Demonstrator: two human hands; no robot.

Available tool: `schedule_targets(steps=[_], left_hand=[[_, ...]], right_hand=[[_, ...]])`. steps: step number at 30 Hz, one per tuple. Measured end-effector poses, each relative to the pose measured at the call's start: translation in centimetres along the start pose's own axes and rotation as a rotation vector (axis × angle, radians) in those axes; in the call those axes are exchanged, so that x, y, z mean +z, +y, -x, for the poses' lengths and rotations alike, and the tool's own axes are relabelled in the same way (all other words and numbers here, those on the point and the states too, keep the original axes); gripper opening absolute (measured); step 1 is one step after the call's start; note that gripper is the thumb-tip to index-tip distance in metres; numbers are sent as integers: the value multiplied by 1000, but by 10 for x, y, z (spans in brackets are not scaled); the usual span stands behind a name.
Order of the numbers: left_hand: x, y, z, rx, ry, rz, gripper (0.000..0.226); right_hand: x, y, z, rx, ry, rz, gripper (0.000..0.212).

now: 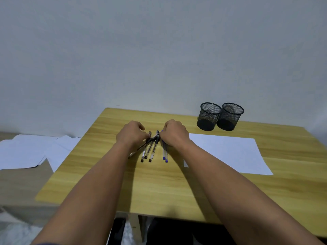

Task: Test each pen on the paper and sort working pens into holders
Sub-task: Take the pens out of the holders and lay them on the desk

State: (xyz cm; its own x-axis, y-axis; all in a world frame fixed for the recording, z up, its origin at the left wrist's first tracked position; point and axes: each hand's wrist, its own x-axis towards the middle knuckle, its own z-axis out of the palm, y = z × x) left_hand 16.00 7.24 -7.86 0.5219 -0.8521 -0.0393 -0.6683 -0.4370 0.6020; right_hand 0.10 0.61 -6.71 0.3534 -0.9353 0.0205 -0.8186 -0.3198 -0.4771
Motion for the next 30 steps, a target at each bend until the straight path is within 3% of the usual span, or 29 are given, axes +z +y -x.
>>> schedule_targets(steps=[4, 13, 30], left_hand=[[3, -5, 2, 30, -38, 31, 37], [3, -9, -4, 85, -142, 128, 40], [6, -19, -2, 95, -44, -6, 25]], right_hand=[[2, -7, 3, 7, -92, 21, 16], [8, -8, 3, 29, -125, 40, 45], [10, -24, 3, 103, -135, -14, 33]])
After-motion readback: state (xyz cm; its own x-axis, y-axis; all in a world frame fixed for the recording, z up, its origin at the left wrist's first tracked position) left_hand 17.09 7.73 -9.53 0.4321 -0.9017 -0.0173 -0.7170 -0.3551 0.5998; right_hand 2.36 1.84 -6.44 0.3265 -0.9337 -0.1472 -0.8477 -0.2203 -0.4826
